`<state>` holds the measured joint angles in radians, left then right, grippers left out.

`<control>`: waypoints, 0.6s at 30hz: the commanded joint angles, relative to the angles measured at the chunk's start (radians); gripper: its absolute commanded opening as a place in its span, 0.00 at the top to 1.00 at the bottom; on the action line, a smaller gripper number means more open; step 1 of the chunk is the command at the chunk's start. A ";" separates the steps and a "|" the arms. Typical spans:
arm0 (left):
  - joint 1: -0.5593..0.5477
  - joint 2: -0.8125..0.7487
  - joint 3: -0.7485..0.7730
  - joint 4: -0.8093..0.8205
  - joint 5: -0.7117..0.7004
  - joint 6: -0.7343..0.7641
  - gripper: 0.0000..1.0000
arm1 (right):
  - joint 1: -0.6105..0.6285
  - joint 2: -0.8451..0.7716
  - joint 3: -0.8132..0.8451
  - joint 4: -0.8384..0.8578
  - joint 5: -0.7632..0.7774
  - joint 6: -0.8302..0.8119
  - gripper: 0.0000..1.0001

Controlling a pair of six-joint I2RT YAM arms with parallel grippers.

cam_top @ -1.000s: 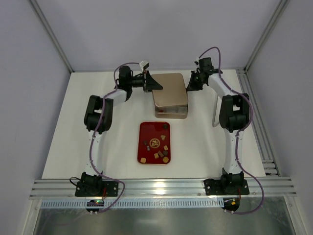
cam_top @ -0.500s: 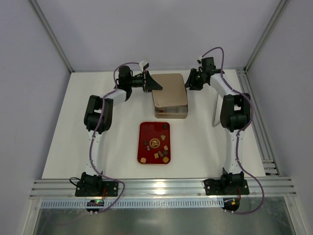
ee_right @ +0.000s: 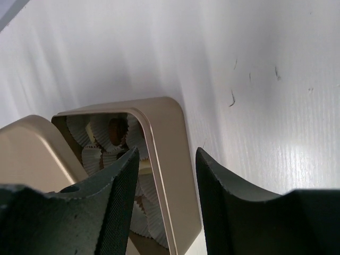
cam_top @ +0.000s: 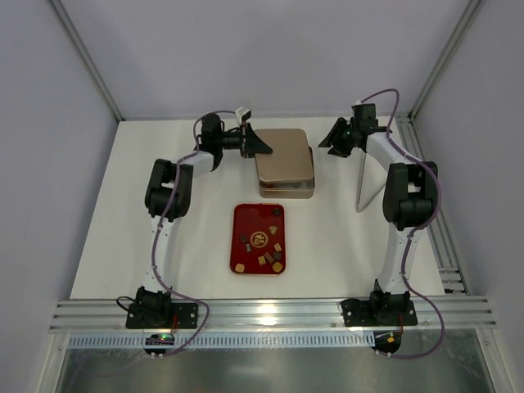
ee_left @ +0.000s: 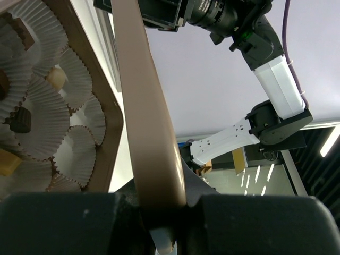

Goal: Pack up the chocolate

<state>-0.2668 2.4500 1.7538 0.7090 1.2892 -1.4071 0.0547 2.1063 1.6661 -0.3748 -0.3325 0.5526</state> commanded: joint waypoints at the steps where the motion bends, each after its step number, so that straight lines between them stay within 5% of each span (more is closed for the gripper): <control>1: -0.009 0.007 0.067 0.052 0.036 -0.023 0.98 | 0.008 -0.081 -0.051 0.094 -0.002 0.058 0.51; 18: -0.029 0.058 0.099 -0.074 0.022 0.038 0.82 | 0.008 -0.100 -0.089 0.145 -0.034 0.087 0.48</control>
<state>-0.2947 2.5114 1.8286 0.6724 1.2995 -1.4220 0.0597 2.0853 1.5761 -0.2768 -0.3569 0.6327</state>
